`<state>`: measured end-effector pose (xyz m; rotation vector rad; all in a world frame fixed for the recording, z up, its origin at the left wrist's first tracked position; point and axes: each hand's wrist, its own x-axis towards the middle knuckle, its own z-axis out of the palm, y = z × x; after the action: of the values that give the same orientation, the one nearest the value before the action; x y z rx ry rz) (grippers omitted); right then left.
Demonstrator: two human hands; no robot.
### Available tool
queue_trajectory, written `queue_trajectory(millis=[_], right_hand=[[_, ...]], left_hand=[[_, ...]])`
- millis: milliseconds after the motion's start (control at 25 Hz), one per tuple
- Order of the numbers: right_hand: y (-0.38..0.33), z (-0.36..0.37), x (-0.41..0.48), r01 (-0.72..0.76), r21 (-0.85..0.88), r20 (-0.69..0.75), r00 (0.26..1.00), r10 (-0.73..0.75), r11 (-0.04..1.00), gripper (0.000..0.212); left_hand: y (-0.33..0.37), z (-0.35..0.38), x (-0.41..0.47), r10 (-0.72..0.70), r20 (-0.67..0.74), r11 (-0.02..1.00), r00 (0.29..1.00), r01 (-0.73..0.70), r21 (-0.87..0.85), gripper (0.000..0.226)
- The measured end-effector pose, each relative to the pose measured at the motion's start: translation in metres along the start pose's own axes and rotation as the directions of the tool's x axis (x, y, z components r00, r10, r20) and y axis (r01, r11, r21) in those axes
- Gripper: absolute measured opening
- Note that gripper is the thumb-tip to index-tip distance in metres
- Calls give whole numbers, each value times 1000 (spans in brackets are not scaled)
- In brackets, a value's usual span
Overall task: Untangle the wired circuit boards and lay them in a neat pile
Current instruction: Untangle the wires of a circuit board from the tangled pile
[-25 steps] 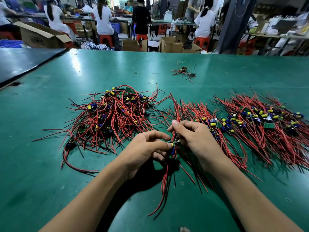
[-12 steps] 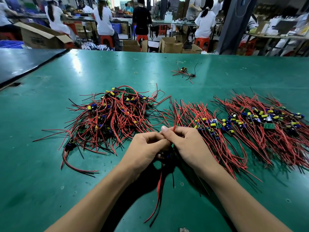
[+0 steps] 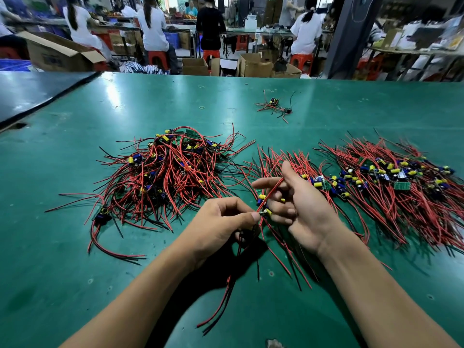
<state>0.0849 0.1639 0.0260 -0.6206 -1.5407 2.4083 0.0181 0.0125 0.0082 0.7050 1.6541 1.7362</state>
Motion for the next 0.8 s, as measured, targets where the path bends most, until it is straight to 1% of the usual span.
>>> queue_trajectory(millis=[120,240,280,360,440,480,560,600,680,800], right_hand=[[-2,-6,0,-50,19,63,997,48,999,66],[1,-5,2,-36,-47,60,997,39,998,62],[3,-4,1,-10,-115,58,998,17,993,59],[11,0,-2,81,-286,100,994,-54,955,49],[18,4,-5,165,-367,133,983,-124,916,37],[19,4,-5,198,-402,117,979,-164,894,35],[16,1,-1,240,-491,54,968,-246,837,41],[13,-2,1,248,-509,29,962,-271,824,44],[7,-10,4,251,-458,9,960,-278,853,47],[2,-17,7,202,-289,-34,975,-221,936,51]], left_hand=[[1,-1,0,-28,-3,999,1000,28,-32,8],[1,-1,1,-46,-12,998,999,46,-45,5],[0,-1,1,-44,-13,998,999,43,-46,6],[-1,-2,2,-19,-13,999,1000,18,-43,8],[-2,-2,2,14,-18,999,1000,-15,-49,13],[-2,-2,3,18,-25,998,1000,-20,-56,15],[-3,-2,2,0,-34,997,999,-3,-73,15],[-3,-2,2,-14,-30,996,999,11,-88,14],[-2,-2,1,-39,-12,992,999,37,-118,14],[0,-3,0,-61,22,988,998,64,-140,15]])
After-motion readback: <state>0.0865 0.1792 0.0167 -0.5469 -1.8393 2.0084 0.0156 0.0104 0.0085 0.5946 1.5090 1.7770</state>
